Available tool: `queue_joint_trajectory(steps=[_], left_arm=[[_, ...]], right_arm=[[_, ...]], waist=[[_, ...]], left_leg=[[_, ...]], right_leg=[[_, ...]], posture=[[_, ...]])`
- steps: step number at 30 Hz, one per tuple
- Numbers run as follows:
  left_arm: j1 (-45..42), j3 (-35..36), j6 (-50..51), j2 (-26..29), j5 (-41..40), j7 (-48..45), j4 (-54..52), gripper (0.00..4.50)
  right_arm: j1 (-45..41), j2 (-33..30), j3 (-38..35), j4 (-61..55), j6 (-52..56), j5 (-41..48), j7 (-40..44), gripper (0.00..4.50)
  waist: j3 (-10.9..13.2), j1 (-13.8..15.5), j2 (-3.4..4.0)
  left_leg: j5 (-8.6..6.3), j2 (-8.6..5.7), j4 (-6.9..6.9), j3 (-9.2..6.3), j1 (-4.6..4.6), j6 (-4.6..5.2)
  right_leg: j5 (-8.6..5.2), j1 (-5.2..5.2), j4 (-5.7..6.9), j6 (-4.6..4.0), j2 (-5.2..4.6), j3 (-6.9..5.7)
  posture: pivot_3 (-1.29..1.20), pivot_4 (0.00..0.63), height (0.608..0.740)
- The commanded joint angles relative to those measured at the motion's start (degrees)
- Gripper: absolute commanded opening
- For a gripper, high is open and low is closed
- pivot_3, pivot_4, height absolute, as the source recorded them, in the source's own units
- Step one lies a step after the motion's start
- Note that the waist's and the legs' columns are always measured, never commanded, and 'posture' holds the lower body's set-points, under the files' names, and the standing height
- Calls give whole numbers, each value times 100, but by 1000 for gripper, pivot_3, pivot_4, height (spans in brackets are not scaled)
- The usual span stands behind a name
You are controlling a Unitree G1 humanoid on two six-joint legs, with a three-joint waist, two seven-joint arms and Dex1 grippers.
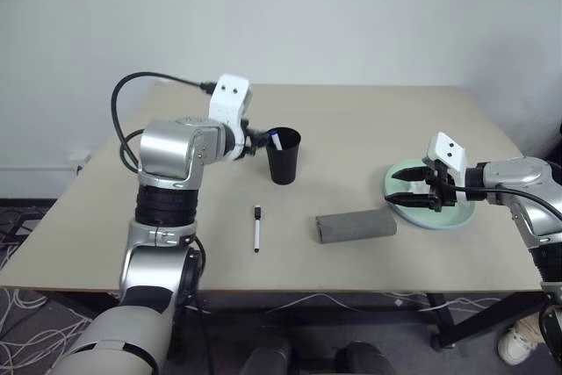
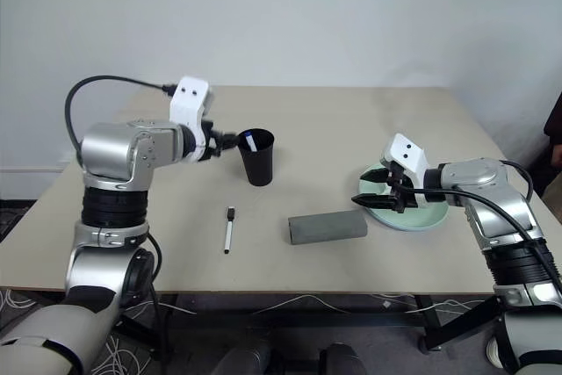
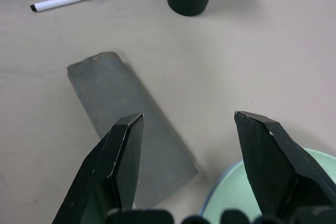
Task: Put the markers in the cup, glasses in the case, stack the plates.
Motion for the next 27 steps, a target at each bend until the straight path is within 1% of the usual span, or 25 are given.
queue_joint_trajectory(steps=[1, 6, 10, 14, 20, 27], left_arm=[[78, 113, 451, 80, -261, 187, -302, 2977], [619, 129, 451, -116, -806, 678, -498, 2977], [1005, 355, 451, -533, -1051, 1320, -443, 2977], [1257, 409, 451, -896, -1299, 1954, -474, 2977], [1434, 455, 451, -1152, -1582, 2769, -482, 2977], [1722, 309, 451, -1154, -1849, 3273, -497, 2977]], right_arm=[[-118, -14, -116, -97, -34, 44, 30, 2992], [-228, 31, -38, -18, -50, 18, 118, 2992], [-282, 66, 14, 20, -60, 5, 177, 2992], [-330, 88, 39, 34, -63, -1, 202, 2992], [-291, 61, 19, -22, -45, 12, 211, 2992], [-274, 55, 5, -46, -31, 7, 201, 2992]], waist=[[0, -6, 0], [0, -8, 0], [0, -8, -1], [0, 8, -1], [0, 19, -1], [-1, 19, -1]], left_leg=[[2, 0, 0, -1, 1, -4], [14, 1, -7, -5, 5, -24], [19, 1, -18, -6, 5, -32], [20, 2, -22, -10, 4, -34], [20, 2, -23, -9, 4, -34], [20, 1, -23, -9, 3, -34]], right_leg=[[0, -1, 2, 0, -1, -1], [3, -5, 7, -5, -6, 3], [7, -9, 8, -11, -7, 11], [8, -10, 7, -13, -7, 20], [8, -10, 7, -14, -7, 26], [9, -10, 6, -15, -7, 26]], posture=[[0, 0, 731], [0, 0, 731], [0, 0, 731], [0, 0, 731], [0, 0, 731], [0, 0, 731]])
